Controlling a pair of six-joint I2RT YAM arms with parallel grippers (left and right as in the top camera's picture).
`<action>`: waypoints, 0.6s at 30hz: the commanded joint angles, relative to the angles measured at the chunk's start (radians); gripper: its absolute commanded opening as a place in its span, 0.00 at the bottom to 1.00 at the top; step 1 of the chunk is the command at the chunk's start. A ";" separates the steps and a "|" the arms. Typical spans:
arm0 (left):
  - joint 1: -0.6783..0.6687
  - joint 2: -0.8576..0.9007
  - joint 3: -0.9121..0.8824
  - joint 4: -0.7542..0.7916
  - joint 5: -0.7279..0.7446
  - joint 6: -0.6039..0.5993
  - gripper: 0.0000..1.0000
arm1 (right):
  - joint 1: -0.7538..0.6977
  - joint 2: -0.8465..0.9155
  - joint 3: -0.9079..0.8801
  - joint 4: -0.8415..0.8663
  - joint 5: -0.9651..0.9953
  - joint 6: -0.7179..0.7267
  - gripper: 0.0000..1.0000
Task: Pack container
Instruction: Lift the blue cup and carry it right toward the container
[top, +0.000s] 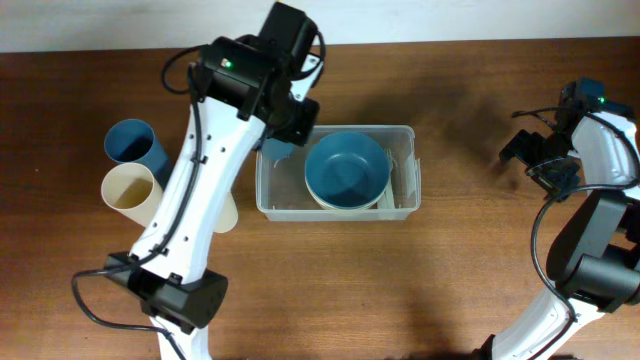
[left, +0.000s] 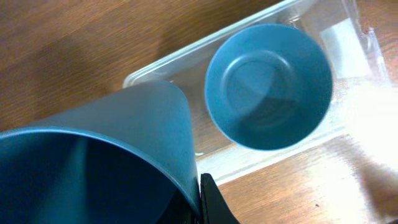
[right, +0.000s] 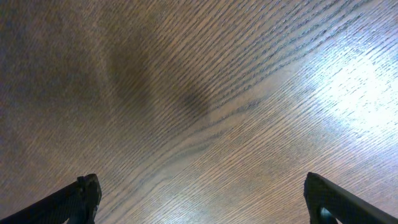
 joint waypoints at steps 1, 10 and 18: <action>-0.001 0.030 0.022 0.000 0.010 -0.031 0.02 | 0.003 -0.001 -0.003 0.000 0.009 0.012 0.99; -0.001 0.110 -0.005 0.017 0.011 -0.031 0.01 | 0.003 0.000 -0.003 0.000 0.009 0.012 0.99; 0.000 0.186 -0.006 0.068 0.006 -0.031 0.02 | 0.003 0.000 -0.003 0.000 0.009 0.012 0.99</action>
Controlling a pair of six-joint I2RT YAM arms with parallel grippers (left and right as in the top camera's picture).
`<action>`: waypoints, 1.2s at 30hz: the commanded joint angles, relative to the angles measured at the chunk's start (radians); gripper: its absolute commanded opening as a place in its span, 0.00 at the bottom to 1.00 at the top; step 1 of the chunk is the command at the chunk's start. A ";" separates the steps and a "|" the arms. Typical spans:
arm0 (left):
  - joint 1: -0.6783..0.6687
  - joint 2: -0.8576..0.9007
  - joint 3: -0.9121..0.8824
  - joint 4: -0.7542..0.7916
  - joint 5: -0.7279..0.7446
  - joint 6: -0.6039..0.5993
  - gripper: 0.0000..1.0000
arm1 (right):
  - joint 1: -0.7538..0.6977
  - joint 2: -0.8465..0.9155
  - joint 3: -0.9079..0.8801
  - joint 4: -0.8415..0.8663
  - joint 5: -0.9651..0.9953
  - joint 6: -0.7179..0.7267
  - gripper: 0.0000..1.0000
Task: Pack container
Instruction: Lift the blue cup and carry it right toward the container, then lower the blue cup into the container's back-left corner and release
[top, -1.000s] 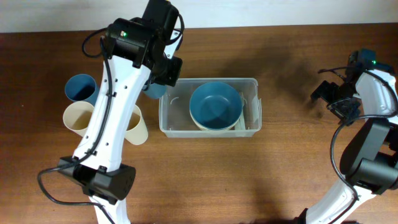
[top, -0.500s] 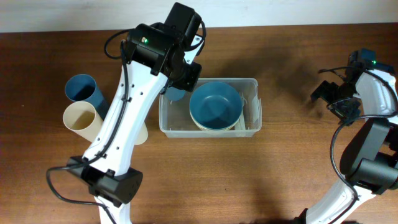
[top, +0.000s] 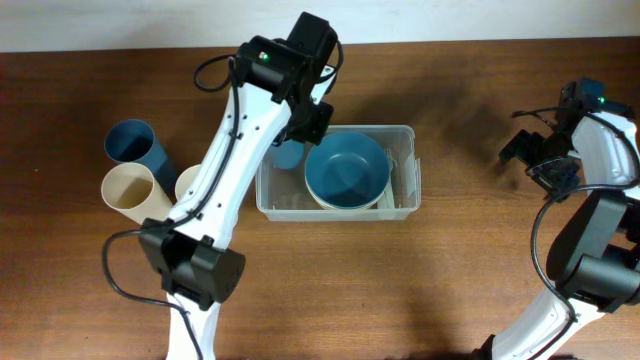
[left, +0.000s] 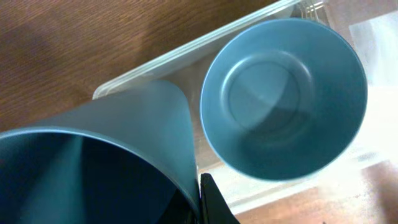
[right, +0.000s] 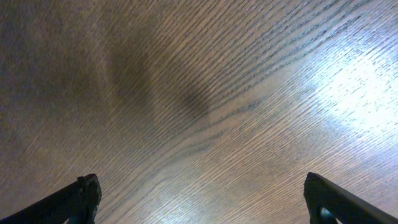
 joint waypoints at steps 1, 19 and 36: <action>0.003 0.037 -0.004 0.018 0.000 -0.010 0.02 | 0.003 0.000 -0.003 0.000 0.009 0.012 0.99; 0.005 0.158 -0.018 0.061 0.000 -0.015 0.02 | 0.003 0.000 -0.003 0.000 0.009 0.012 0.99; 0.006 0.168 0.042 0.005 -0.012 -0.017 0.26 | 0.003 0.000 -0.003 0.000 0.009 0.012 0.98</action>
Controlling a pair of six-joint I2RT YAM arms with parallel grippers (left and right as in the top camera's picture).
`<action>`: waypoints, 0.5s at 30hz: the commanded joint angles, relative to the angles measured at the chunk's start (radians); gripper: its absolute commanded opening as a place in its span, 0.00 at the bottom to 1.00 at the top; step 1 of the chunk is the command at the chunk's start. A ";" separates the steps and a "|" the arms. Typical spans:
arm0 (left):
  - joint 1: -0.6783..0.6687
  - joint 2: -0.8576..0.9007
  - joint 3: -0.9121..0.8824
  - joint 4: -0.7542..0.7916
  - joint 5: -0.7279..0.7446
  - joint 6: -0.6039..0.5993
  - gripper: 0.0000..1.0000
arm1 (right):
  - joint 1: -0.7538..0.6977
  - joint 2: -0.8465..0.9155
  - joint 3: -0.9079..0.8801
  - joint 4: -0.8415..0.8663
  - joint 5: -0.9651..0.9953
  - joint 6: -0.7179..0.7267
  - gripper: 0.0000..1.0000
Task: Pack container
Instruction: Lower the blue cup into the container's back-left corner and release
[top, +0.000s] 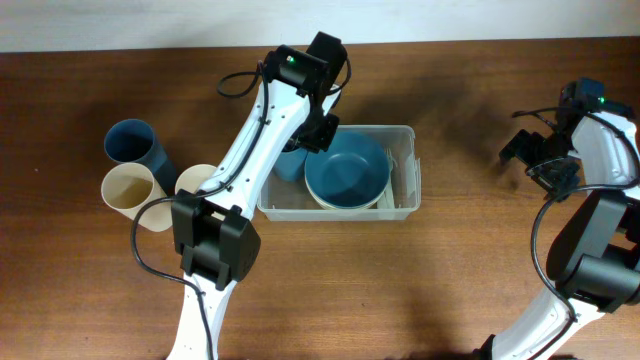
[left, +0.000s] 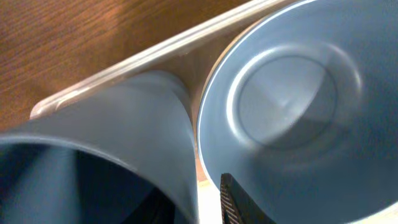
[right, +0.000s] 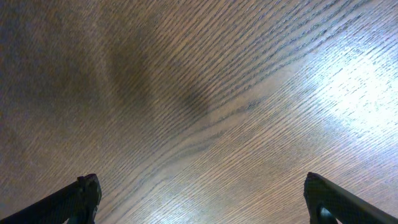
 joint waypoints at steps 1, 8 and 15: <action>0.005 0.013 0.077 -0.031 -0.011 -0.002 0.26 | 0.003 -0.001 -0.003 0.000 0.009 0.012 0.99; 0.005 0.013 0.299 -0.145 -0.011 -0.001 0.26 | 0.003 -0.001 -0.003 0.000 0.009 0.012 0.99; 0.023 -0.052 0.425 -0.177 -0.121 -0.012 0.41 | 0.003 0.000 -0.003 0.000 0.009 0.011 0.99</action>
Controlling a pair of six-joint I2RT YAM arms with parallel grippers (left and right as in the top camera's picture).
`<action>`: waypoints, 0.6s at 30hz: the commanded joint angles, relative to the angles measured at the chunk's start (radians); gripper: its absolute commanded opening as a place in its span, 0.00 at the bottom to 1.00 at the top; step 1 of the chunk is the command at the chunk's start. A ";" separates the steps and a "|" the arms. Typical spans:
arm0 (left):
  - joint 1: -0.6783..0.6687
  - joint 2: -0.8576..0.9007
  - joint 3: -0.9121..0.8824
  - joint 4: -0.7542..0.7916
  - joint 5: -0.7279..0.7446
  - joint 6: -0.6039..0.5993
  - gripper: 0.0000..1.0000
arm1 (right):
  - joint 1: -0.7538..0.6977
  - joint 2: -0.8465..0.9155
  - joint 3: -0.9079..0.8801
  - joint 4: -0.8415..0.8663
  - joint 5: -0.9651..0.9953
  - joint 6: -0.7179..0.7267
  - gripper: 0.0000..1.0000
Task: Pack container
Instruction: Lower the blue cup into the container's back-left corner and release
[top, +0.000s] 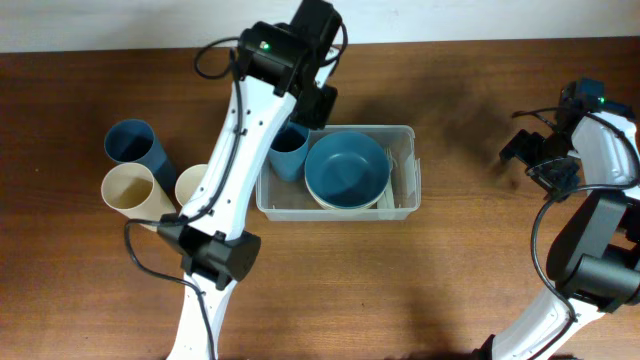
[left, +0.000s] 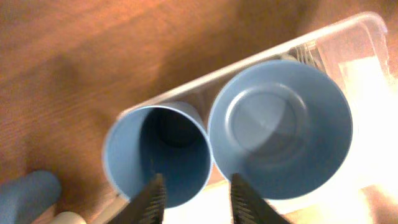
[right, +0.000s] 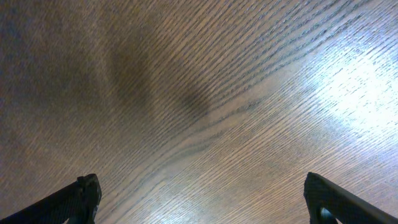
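Note:
A clear plastic container sits mid-table. Inside it a blue bowl fills the middle, and a blue cup stands upright at the left end, touching the bowl. In the left wrist view the cup and the bowl lie side by side below my left gripper. That gripper is open and above the cup, with nothing between its fingers. My right gripper is open over bare wood at the far right, also holding nothing.
Three more cups stand left of the container: a blue cup, a cream cup and a second cream cup, partly under the left arm. A white flat piece lies at the container's right end.
My left gripper was shut on the blue cup, low in the container beside the bowl. Now it is open and higher, and the cup stands alone in the container. The right arm has not moved.
My left gripper held the blue cup above the container's left end. Then it was closer over the gap beside the bowl, then down in that gap. Now the cup is released there and the gripper is above it. The right gripper stayed open and still.

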 joint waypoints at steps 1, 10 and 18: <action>0.035 -0.066 0.024 -0.005 -0.105 -0.016 0.47 | 0.003 0.000 -0.003 0.000 0.009 0.012 0.99; 0.399 -0.144 0.019 -0.005 -0.055 -0.078 0.65 | 0.003 0.000 -0.003 0.000 0.009 0.012 0.99; 0.601 -0.143 -0.116 -0.005 0.117 -0.078 0.63 | 0.003 -0.001 -0.003 0.000 0.009 0.012 0.99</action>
